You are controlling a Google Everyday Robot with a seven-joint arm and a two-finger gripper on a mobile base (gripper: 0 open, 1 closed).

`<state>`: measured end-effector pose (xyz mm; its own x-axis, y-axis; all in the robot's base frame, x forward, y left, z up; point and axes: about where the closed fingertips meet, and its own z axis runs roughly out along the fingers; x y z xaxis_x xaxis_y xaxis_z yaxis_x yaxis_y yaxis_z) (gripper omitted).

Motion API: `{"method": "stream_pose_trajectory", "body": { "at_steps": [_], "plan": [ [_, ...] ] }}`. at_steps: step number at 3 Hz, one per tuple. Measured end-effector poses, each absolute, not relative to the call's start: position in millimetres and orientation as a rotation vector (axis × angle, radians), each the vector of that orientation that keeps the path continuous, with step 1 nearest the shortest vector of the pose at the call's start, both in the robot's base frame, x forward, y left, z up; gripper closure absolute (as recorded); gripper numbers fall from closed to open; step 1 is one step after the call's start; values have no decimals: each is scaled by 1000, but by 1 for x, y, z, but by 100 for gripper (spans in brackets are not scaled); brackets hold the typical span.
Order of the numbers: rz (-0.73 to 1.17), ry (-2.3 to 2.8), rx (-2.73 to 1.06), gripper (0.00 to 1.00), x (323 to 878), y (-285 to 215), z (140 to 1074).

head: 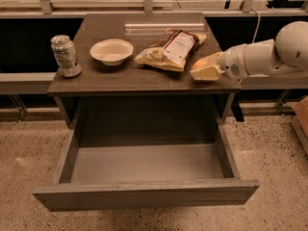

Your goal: Pick orange from top drawer and place on counter

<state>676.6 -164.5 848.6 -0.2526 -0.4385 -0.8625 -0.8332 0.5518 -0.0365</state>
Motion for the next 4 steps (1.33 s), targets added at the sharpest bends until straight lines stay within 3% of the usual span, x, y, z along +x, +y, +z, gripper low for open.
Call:
{"method": "stream_pose_trajectory", "body": {
  "at_steps": [2,3,4],
  "plan": [
    [530,1937,-1042,12,676,-164,833],
    [532,1938,-1045,0,676,-162,832],
    [541,1913,-1053,0,674,-161,836]
  ]
}}
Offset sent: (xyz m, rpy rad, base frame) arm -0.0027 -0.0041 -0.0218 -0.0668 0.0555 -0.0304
